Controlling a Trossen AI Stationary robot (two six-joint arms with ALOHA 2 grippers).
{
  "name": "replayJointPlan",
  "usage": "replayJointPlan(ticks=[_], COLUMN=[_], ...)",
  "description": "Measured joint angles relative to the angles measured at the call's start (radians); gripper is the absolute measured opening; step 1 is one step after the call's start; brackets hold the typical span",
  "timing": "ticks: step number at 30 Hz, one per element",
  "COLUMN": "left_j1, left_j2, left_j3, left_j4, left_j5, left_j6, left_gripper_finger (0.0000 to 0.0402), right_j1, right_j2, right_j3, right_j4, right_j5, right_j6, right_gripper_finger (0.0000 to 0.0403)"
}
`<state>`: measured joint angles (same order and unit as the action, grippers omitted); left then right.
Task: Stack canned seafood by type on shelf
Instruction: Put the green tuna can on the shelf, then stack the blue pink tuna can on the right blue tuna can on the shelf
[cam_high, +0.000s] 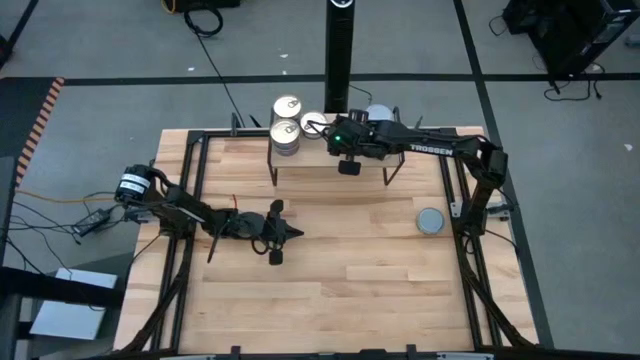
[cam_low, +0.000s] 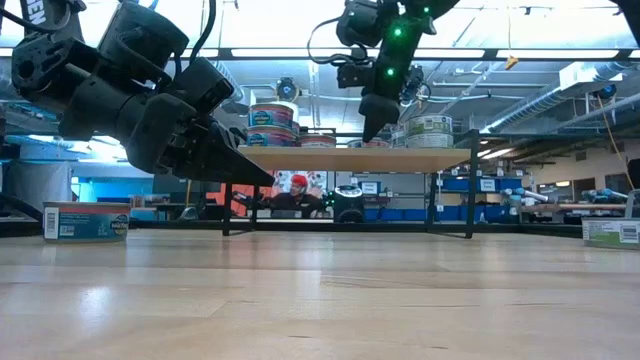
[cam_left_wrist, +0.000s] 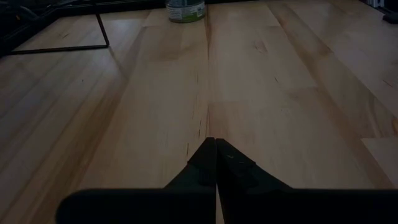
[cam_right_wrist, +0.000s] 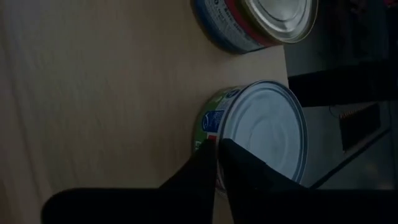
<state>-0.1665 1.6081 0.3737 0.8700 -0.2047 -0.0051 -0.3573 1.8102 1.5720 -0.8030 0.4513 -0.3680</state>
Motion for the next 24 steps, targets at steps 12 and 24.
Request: replayJointPlan(ticks=[12,24], left_j1=[0.0,-0.021], left_j2=[0.0,0.0], left_j3=[0.0,0.0], left_j4=[0.011,0.017], left_j5=[-0.001,-0.002], left_j6=[0.018,0.005], left_gripper_finger=[0.0002,0.0002], right_j1=[0.105,0.206], right_j2=[-0.029,-0.029], right_j3=[0.137,0.029], right_j4=[-0.068,-0.097], right_j5=[0.05,-0.14], right_j6=[0.005,0.137], right_gripper_finger=[0.0076,0.0014])
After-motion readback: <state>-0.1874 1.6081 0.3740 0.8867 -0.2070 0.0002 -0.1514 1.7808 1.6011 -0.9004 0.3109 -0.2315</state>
